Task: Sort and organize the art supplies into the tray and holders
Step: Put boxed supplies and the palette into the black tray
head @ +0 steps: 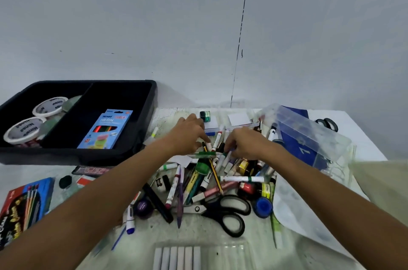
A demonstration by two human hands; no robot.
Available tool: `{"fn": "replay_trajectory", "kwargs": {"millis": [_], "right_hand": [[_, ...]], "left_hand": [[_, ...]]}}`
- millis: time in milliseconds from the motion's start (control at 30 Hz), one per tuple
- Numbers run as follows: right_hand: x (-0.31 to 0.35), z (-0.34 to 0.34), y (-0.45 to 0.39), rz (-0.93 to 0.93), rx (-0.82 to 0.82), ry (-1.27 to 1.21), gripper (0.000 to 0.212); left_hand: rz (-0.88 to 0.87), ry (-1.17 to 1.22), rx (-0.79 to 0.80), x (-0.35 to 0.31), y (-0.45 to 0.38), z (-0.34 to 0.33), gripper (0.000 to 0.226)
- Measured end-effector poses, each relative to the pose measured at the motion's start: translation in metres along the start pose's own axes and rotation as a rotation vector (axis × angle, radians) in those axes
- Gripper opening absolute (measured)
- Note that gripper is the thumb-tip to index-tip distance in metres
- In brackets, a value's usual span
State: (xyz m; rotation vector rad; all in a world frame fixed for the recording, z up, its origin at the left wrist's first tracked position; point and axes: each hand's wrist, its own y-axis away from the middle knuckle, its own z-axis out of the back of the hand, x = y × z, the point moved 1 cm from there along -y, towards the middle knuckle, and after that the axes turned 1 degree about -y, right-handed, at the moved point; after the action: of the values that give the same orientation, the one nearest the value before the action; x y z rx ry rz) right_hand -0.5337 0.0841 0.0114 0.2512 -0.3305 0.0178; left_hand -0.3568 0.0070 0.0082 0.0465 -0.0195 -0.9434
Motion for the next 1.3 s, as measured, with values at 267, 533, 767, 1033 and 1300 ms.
{"fn": "replay_trajectory", "kwargs": {"millis": [267, 533, 767, 1033, 1300], "right_hand": [[-0.002, 0.0, -0.016, 0.134, 0.014, 0.057, 0.027], [-0.004, -0.004, -0.027, 0.171, 0.029, 0.048, 0.024], [-0.007, -0.003, -0.026, 0.181, 0.049, -0.005, 0.019], [-0.008, -0.003, -0.024, 0.188, 0.078, -0.023, 0.026], [-0.003, -0.01, -0.016, 0.142, 0.033, 0.031, 0.044]], "left_hand": [[-0.127, -0.086, -0.006, 0.006, -0.024, -0.012, 0.029], [-0.266, 0.009, -0.121, 0.015, -0.029, -0.01, 0.014], [-0.314, 0.081, -0.224, 0.02, -0.02, -0.014, 0.014], [-0.116, 0.248, -0.156, 0.026, 0.0, 0.004, 0.013], [0.02, 0.431, -0.158, 0.025, 0.025, 0.008, 0.012]]}}
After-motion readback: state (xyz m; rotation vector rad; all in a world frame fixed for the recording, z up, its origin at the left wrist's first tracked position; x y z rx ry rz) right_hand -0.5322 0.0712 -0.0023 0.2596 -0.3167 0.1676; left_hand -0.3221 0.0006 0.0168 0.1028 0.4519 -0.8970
